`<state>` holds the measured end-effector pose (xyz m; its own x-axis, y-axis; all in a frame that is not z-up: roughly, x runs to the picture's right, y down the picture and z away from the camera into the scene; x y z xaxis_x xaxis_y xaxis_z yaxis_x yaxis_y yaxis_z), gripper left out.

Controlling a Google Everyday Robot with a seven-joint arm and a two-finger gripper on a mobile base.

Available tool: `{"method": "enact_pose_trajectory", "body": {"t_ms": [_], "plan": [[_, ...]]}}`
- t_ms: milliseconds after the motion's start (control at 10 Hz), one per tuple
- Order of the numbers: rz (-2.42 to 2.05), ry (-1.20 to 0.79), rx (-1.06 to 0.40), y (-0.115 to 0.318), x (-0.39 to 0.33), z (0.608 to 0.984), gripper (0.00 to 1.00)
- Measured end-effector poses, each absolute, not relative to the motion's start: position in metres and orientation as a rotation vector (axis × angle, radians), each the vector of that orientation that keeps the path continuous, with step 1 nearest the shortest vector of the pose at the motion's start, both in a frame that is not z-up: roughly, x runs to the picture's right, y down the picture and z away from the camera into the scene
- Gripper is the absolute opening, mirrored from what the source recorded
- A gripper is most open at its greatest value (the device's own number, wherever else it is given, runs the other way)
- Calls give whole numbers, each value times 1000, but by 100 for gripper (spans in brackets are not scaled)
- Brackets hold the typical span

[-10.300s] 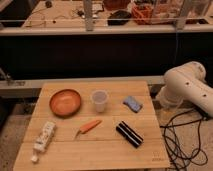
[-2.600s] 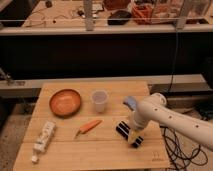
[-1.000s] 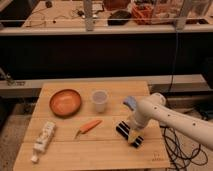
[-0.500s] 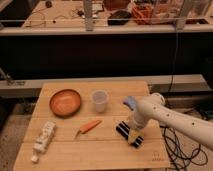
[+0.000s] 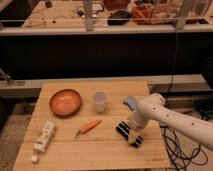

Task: Place the eraser on the white sponge

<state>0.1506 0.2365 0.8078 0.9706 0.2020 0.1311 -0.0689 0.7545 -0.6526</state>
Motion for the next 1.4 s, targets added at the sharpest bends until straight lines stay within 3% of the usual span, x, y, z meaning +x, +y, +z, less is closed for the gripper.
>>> {"method": "enact_pose_trajectory", "body": {"t_ms": [1400], "plan": [[129, -201, -706, 244, 148, 809, 80]]}}
